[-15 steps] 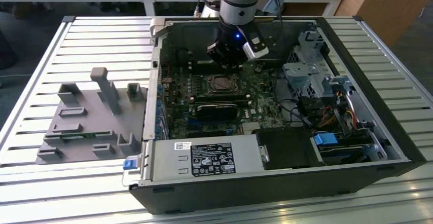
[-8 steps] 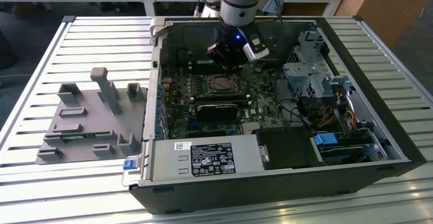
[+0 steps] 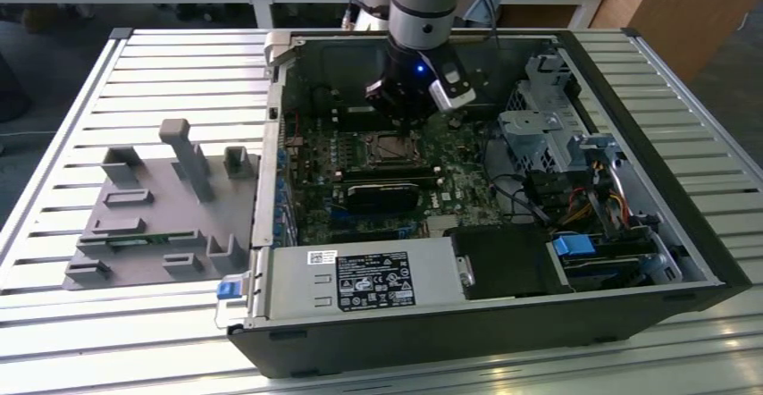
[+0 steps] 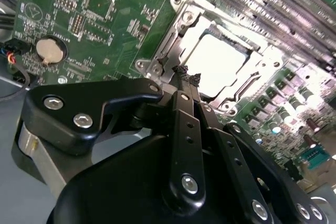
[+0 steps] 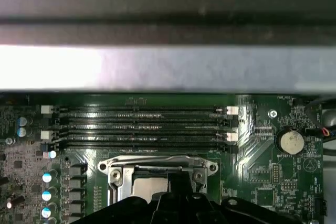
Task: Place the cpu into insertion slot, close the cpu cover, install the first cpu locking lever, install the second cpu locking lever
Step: 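Install the second cpu locking lever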
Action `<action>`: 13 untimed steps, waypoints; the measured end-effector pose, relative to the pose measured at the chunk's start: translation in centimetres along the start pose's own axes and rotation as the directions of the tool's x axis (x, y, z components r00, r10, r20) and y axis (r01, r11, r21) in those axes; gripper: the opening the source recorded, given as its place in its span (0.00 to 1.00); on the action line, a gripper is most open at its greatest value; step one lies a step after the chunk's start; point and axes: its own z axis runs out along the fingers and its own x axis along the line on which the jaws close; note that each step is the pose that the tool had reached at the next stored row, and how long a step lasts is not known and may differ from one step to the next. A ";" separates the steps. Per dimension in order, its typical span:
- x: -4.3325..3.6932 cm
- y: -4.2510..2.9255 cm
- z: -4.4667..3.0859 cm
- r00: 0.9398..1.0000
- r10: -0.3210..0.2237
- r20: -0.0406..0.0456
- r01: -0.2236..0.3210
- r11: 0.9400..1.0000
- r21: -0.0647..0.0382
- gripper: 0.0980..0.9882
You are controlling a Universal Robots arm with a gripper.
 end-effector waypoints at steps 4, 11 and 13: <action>-0.01 -0.65 -0.03 1.000 0.000 0.000 0.000 1.000 0.000 0.01; -0.01 -1.16 -0.25 1.000 0.000 0.000 0.000 1.000 -0.002 0.01; -0.02 -1.13 -0.90 1.000 0.000 0.000 0.000 1.000 -0.003 0.01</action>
